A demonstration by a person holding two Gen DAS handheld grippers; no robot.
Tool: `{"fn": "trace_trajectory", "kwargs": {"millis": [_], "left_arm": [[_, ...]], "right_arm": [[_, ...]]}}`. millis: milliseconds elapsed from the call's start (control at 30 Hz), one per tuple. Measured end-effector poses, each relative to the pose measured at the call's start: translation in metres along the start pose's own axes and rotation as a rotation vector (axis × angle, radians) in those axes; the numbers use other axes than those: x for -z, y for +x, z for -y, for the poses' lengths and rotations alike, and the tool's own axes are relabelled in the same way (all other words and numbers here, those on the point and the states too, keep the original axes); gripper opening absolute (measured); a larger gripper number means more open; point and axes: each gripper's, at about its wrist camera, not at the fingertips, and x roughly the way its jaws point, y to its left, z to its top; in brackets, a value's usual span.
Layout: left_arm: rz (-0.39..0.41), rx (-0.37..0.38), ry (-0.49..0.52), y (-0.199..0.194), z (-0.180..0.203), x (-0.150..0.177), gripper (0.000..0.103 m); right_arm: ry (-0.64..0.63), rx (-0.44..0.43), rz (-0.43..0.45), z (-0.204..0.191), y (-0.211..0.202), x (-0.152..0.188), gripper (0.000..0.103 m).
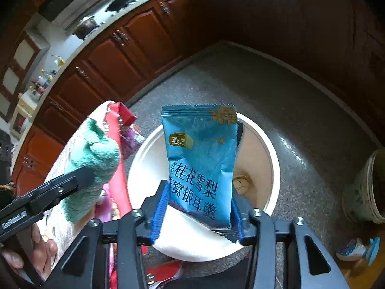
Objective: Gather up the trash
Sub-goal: 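Open both tools over the bucket to drop towel and packet, then move both open tools back over the trash on the table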
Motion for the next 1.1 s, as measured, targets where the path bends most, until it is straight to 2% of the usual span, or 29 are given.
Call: {"fn": "trace_trajectory", "kwargs": {"millis": [167,267,800,1100], "left_arm": [[0.003,0.006,-0.001,0.003,-0.002,0.001,0.060],[0.009,0.006,0.006,0.002,-0.003,0.000,0.066],[0.035,-0.017,0.018,-0.010,0.001,0.011,0.069],[0.056,-0.041,0.017,-0.020,0.000,0.013,0.069]], "right_arm": [[0.024,0.022,-0.011,0.007,0.003,-0.001,0.059],[0.042,0.021,-0.012,0.009,0.001,-0.001,0.059],[0.040,0.015,-0.008,0.011,-0.006,0.004,0.060],[0.019,0.044,0.000,0.006,-0.008,0.007,0.063]]}}
